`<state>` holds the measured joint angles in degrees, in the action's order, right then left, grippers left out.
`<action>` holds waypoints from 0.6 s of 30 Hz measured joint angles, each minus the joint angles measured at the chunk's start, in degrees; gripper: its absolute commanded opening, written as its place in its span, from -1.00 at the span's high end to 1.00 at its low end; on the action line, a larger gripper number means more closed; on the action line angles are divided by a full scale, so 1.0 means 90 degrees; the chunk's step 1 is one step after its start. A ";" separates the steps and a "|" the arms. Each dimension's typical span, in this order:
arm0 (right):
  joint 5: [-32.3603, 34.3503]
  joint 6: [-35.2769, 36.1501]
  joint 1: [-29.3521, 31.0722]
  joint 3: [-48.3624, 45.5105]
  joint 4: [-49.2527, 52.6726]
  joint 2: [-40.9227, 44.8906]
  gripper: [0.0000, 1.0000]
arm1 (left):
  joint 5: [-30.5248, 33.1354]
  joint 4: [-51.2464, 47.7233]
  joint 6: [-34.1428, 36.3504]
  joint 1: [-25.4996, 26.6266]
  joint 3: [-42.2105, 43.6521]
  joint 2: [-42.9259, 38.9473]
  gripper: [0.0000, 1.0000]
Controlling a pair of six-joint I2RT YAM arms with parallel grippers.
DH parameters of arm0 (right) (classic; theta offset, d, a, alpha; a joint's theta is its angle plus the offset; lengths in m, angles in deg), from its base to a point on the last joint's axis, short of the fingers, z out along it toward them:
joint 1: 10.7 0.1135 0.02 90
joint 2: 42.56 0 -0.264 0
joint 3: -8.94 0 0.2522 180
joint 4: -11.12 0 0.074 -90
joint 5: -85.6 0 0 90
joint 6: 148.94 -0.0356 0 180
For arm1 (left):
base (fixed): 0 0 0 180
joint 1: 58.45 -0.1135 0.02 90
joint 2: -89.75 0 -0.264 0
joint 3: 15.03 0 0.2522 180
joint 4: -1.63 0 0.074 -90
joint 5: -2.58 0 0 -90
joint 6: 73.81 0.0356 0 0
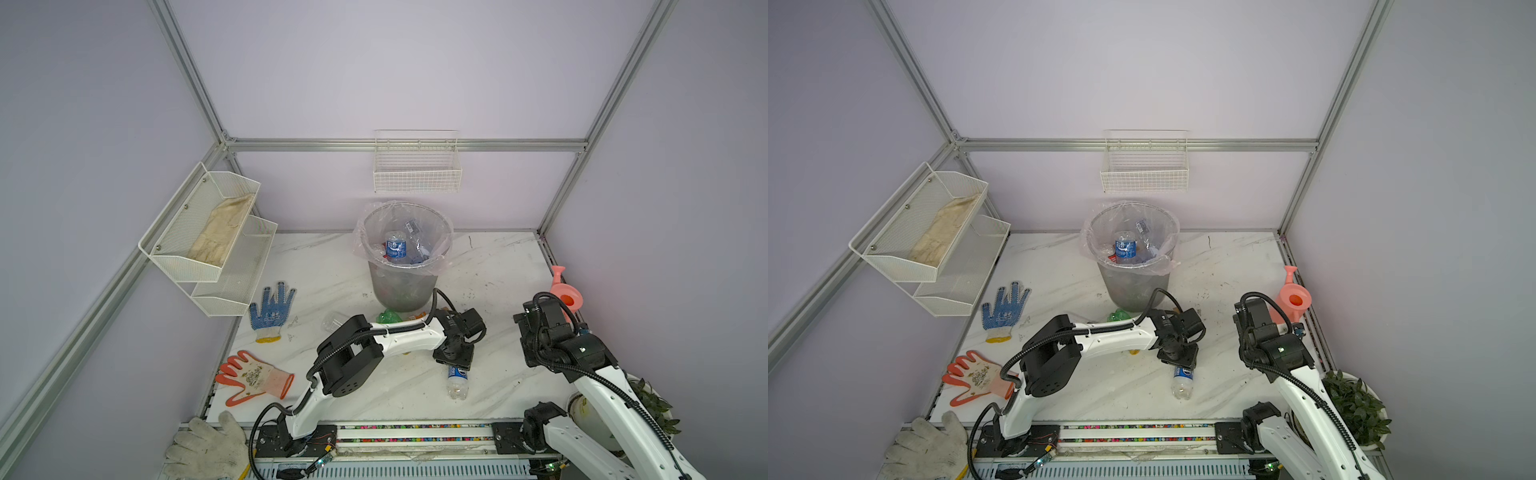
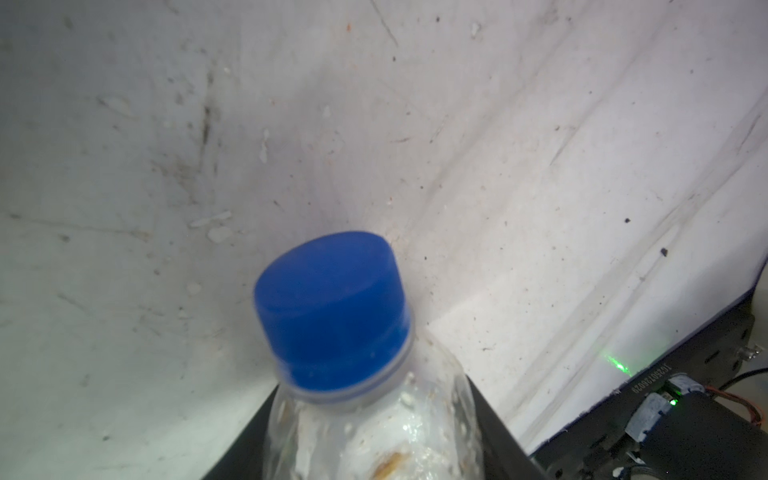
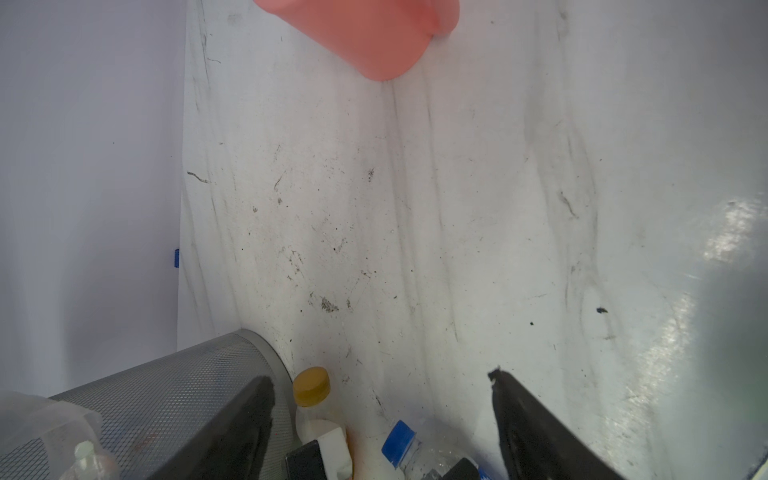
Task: Throw the plastic bottles in the bin
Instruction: 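Lift the Pepsi bottle with the left gripper toward the wastebasket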
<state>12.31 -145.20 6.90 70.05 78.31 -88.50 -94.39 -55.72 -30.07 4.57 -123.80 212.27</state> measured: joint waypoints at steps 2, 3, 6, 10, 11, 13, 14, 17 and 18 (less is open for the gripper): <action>0.0017 0.0024 0.0000 0.0000 0.0000 -0.0063 -0.69 | 0.0097 -0.0007 0.0024 0.0000 0.0002 -0.0034 0.44; 0.0029 0.0034 0.0000 0.0000 -0.0002 -0.0080 -0.69 | 0.0168 -0.0022 0.0046 0.0000 0.0002 -0.0058 0.44; 0.0112 0.0070 0.0000 0.0000 0.0000 -0.0085 -0.69 | 0.0340 -0.0066 0.0124 -0.0002 0.0005 -0.0228 0.44; 0.0277 0.0121 0.0000 0.0007 0.0000 -0.0051 -0.70 | 0.0578 -0.0087 0.0316 -0.0017 0.0000 -0.0707 0.44; 0.0316 0.0141 0.0000 0.0017 0.0000 -0.0051 -0.70 | 0.0639 -0.0085 0.0386 -0.0029 0.0000 -0.0860 0.44; 0.0401 0.0204 -0.0002 0.0051 -0.0002 -0.0058 -0.71 | 0.0750 -0.0087 0.0566 -0.0063 -0.0002 -0.1175 0.44; 0.0449 0.0248 -0.0002 0.0078 -0.0002 -0.0058 -0.72 | 0.0816 -0.0109 0.0648 -0.0085 -0.0019 -0.1311 0.44; 0.0600 0.0406 -0.0007 0.0117 -0.0036 -0.0058 -0.73 | 0.1103 -0.0301 0.1064 -0.0160 -0.0359 -0.1552 0.44; 0.0641 0.0466 -0.0007 0.0117 -0.0041 -0.0068 -0.73 | 0.1219 -0.0369 0.1231 -0.0172 -0.0571 -0.1581 0.44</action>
<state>18.08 -141.00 6.84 71.10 77.94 -89.11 -83.41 -59.04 -18.98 3.02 -128.93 198.04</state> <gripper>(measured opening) 0.862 0.513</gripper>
